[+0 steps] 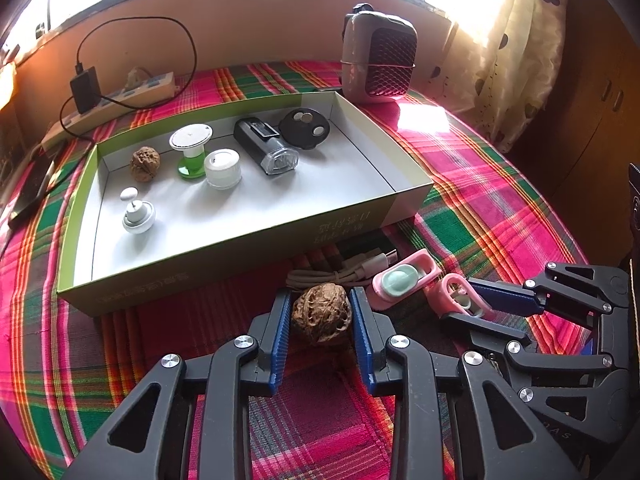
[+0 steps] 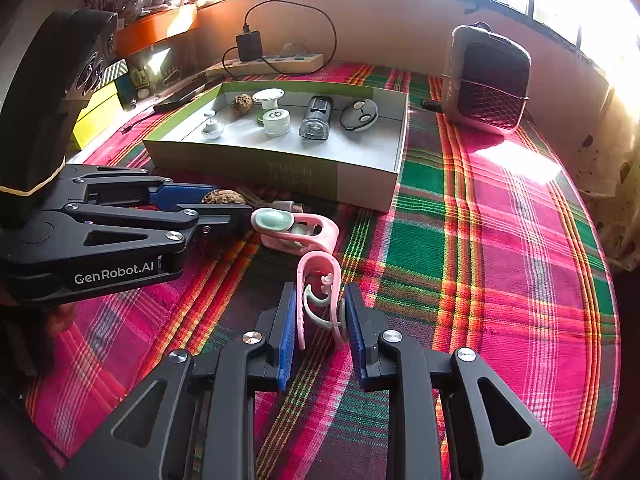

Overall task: Organize objects
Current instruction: 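Close the left gripper on the walnut while the right holds the pink clip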

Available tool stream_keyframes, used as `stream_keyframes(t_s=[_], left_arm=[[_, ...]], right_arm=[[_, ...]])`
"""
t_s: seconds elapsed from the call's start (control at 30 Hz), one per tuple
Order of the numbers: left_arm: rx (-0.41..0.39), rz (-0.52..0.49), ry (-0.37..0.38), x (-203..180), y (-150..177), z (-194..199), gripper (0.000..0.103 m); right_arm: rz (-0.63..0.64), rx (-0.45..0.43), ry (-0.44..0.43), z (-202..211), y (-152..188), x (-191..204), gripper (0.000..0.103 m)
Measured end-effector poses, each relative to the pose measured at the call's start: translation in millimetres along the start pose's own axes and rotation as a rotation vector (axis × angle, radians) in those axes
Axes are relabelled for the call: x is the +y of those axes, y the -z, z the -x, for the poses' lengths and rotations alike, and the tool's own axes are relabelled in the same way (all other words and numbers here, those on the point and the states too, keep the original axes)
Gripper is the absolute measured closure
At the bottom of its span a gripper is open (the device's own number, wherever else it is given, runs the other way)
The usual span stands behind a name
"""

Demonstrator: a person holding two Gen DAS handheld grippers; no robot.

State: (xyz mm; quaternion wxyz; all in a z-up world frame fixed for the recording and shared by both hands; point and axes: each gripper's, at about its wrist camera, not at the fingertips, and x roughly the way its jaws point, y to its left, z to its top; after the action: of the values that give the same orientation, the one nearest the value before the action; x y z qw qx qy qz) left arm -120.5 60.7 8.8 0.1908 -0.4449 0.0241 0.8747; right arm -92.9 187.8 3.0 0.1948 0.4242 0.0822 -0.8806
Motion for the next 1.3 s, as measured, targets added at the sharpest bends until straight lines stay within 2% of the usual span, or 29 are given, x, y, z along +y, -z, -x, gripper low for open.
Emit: stream_keyframes(t_s=[0.9,1.3], left_arm=[[-0.004,-0.011,-0.016,-2.0,2.2,2.2,0.076],[-0.041,-0.026,-0.042,-1.3,3.0,16.6,0.076]], right_arm=[[0.016,0.002,0.022,1.5,1.0,3.5,0.078],[-0.001,-0.014,0.008,5.8,1.0,7.0,0.078]])
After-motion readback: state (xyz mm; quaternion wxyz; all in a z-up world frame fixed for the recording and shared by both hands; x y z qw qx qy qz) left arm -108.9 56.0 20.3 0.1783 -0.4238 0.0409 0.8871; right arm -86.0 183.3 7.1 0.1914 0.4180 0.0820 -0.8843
